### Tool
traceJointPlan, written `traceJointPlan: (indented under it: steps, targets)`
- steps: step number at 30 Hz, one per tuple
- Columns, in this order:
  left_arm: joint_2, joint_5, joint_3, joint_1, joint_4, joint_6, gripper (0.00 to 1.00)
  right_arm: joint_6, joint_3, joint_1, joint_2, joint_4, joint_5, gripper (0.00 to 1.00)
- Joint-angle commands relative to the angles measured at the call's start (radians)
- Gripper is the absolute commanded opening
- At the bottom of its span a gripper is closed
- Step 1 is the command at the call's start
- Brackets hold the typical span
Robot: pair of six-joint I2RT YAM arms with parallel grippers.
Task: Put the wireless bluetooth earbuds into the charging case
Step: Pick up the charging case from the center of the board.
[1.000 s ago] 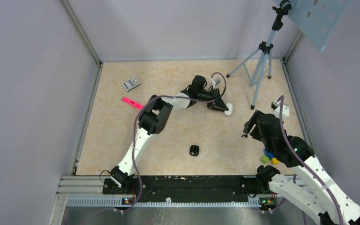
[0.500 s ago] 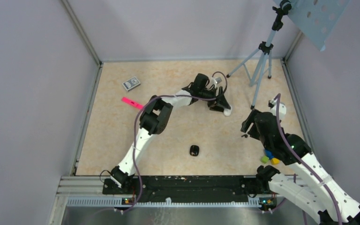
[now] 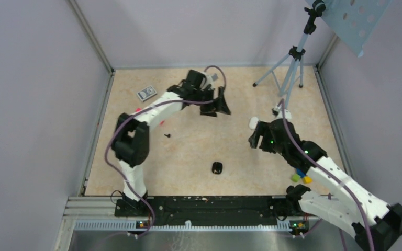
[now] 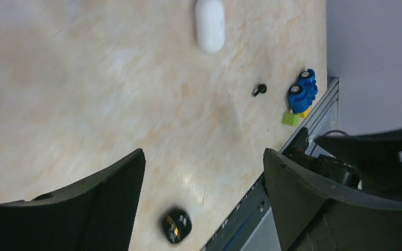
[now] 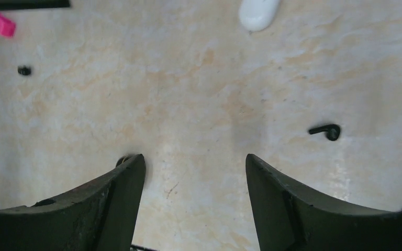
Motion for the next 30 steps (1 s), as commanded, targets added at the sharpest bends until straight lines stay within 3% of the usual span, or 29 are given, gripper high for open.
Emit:
traceJointPlan:
  steps: [1, 6, 11, 19, 24, 30]
  targets:
    - [-0.327, -0.116, -0.307, 0.154, -0.145, 0.049, 0.86, -0.032, -0.044, 0.14, 0.141, 0.191, -0.143, 0.7]
    - [-0.686, -0.095, -0.587, 0.371, -0.193, 0.044, 0.86, 0.028, -0.056, 0.349, 0.342, 0.323, -0.167, 0.71]
    - [-0.858, -0.14, -0.685, 0.404, -0.189, -0.011, 0.88, 0.083, -0.064, 0.387, 0.476, 0.434, -0.202, 0.71]
    - [-0.848, 0.007, -0.777, 0.403, -0.079, -0.068, 0.88, 0.11, -0.017, 0.409, 0.658, 0.486, -0.205, 0.72]
    - [-0.848, 0.012, -0.813, 0.403, -0.026, -0.093, 0.88, 0.113, 0.038, 0.45, 0.723, 0.422, -0.143, 0.71]
    - [-0.842, 0.016, -0.833, 0.403, -0.023, -0.088, 0.88, 0.051, 0.167, 0.488, 0.84, 0.303, -0.075, 0.62]
